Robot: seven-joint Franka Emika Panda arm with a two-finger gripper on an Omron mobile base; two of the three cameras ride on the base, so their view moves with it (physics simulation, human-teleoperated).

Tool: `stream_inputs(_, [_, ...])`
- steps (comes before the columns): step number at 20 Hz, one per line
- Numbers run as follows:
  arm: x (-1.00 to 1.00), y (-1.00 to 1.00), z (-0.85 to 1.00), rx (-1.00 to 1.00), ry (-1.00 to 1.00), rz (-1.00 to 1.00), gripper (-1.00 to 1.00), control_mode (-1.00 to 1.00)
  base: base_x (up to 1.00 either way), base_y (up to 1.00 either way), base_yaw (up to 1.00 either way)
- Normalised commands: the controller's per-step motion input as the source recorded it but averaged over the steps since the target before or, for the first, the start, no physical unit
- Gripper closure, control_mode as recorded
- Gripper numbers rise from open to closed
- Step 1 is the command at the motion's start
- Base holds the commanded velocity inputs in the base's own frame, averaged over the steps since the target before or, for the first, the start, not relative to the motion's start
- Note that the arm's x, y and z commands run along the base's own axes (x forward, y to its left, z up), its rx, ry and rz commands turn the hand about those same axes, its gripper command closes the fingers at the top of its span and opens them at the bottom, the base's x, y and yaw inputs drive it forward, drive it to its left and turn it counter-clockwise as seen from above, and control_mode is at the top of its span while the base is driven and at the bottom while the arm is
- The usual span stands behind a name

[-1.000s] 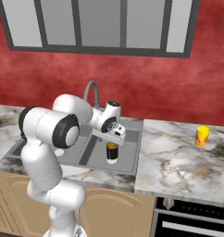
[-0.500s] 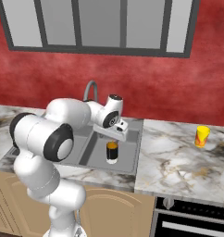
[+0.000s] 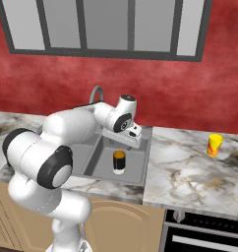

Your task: Move any existing items from the left basin to the right basin for drying. Then move the cup from the counter to the left basin of the sink for washing.

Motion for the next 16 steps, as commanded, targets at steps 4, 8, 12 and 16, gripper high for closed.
stream_inputs(4, [-0.24, -0.38, 0.41, 0.0, 0.0, -0.03, -1.0, -1.0, 0.0, 0.0, 0.0])
stream_inputs(8, [-0.2, -0.42, 0.37, 0.0, 0.0, -0.04, -1.0, -1.0, 0.0, 0.0, 0.0])
stream_inputs(12, [-0.14, -0.44, 0.31, 0.0, 0.0, -0.05, -1.0, -1.0, 0.0, 0.0, 0.0])
stream_inputs(16, [-0.04, -0.43, 0.21, 0.0, 0.0, -0.06, -1.0, -1.0, 0.0, 0.0, 0.0])
